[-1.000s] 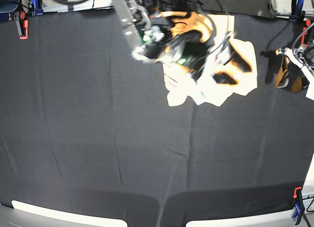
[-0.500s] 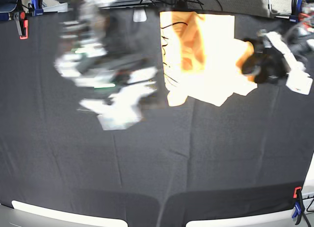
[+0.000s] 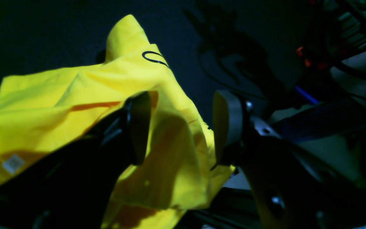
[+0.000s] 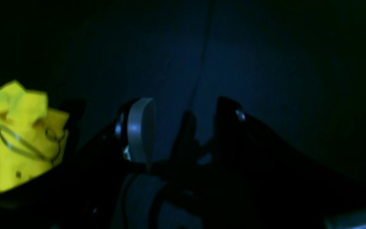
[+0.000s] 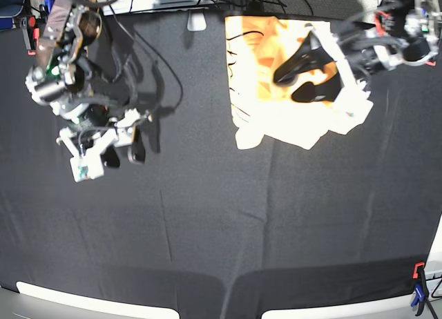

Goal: Layout the t-shirt on the table in an organized manner, then fold the t-shirt properly

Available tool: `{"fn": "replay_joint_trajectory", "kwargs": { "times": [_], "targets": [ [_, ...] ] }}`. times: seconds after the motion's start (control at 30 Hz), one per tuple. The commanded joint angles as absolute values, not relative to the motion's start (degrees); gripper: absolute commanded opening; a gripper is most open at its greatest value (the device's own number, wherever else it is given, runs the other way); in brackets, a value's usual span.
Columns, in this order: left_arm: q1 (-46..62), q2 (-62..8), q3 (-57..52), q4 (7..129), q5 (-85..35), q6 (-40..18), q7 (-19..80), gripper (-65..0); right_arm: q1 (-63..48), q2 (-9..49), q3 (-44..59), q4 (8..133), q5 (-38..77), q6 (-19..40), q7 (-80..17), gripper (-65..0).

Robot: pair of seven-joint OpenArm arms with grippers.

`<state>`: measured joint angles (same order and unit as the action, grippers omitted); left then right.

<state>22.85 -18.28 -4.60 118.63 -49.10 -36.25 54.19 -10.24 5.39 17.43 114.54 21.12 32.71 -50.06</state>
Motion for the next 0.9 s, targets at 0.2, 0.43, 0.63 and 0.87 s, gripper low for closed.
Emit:
{"fn": "replay_joint_trajectory", "kwargs": {
  "times": [0.2,0.43,0.63,0.87],
  "targets": [
    [21.89,-18.76,2.48,119.81,-40.25,-28.56,52.05,-36.3,-9.69,5.72,17.67,115.70,22.13,32.80,-49.80,-34.9],
    [22.15,-19.22,1.30,120.66,-40.53,-28.49,59.24,-65.0,-9.69,5.72,17.67,115.70,22.15,32.80,-49.74,-34.9],
    [28.95,-19.20,-13.23,122.87,-37.47,-28.49,62.83,-65.0,-9.67,5.74,17.61,115.70,24.73,35.00,-49.52,-34.9],
    [38.94,-19.22,-23.64,122.17,-29.12,-28.45,59.35,-65.0,-9.65,5.72,17.61,115.70,27.27,36.49,-49.56,-34.9]
  ]
}}
